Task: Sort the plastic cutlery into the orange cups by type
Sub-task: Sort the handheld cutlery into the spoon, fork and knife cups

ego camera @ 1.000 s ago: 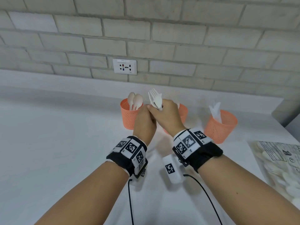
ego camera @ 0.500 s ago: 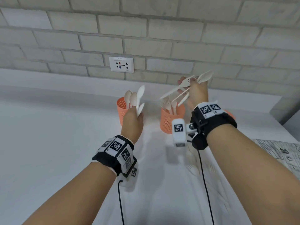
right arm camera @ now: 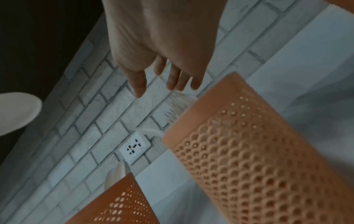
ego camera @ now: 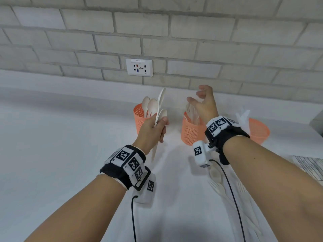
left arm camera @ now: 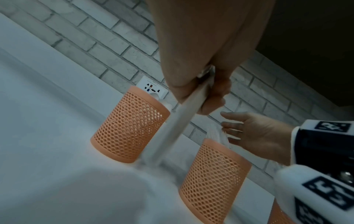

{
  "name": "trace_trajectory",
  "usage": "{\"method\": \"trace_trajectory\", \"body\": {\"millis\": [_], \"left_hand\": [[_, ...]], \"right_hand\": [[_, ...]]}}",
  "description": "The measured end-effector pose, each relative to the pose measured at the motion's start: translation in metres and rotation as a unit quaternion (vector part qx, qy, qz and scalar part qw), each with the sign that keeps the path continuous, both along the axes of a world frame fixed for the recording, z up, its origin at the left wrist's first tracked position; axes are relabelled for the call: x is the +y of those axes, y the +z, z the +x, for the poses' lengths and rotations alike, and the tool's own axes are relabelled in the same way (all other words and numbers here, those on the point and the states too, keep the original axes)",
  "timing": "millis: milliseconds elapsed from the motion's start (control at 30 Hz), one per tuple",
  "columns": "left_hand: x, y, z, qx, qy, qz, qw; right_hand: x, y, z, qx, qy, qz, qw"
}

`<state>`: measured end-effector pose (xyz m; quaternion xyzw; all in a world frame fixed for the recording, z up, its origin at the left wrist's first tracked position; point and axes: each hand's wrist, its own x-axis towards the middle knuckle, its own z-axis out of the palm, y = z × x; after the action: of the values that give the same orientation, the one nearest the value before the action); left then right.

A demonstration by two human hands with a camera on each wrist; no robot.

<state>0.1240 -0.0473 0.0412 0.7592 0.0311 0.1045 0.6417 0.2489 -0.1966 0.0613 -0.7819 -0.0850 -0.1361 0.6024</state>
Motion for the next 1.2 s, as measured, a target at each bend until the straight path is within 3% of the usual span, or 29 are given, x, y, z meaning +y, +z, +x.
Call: {"method": "trace_trajectory", "body": {"millis": [100,167,267,333,433,600,767,833,933,1033,1133,1200], "left_hand": [[0.002,0.003,0.002,0.004,-0.006,-0.052,0.999],[0.002,0.004,0.004,0.001,-0.012,-0.078,0.997],[0.004,0.004,0.007,-0.005,-0.042,-0.087,0.995],[0.006,0.004,0.007,-0.001,-0.068,-0.087,0.994],[0.009,0.003,0.004,0.011,-0.102,-0.1,0.99],[0.021,-0.002,-0.007,0.092,-0.215,-0.134,0.963],[0.036,0.002,-0.005,0.145,-0.281,-0.091,0.945],[0.043,0.006,0.003,0.113,-0.228,-0.08,0.964],[0.064,0.009,0.023,0.014,-0.025,-0.115,0.993],[0.088,-0.001,0.044,-0.022,0.115,-0.018,0.993],[0.091,-0.016,0.057,0.022,0.091,0.14,0.986],[0.086,-0.024,0.062,0.045,0.057,0.171,0.983]], "right_hand": [[0.007,0.009,-0.008,-0.17,-0.045,-0.068,0.982],[0.017,0.021,-0.024,-0.203,0.031,-0.078,0.976],[0.033,0.03,-0.054,-0.106,0.236,-0.113,0.959],[0.04,0.028,-0.059,-0.06,0.287,-0.123,0.948],[0.043,0.025,-0.05,-0.049,0.267,-0.136,0.953],[0.044,0.025,-0.038,-0.047,0.179,-0.019,0.982],[0.055,0.017,-0.051,0.067,0.331,-0.026,0.941],[0.06,0.019,-0.051,0.034,0.304,-0.029,0.952],[0.068,0.028,-0.037,-0.059,0.148,0.014,0.987],[0.076,0.031,-0.025,-0.142,0.03,0.035,0.989],[0.089,0.018,-0.023,-0.169,0.02,-0.028,0.985],[0.096,0.005,-0.022,-0.162,0.046,-0.085,0.982]]}}
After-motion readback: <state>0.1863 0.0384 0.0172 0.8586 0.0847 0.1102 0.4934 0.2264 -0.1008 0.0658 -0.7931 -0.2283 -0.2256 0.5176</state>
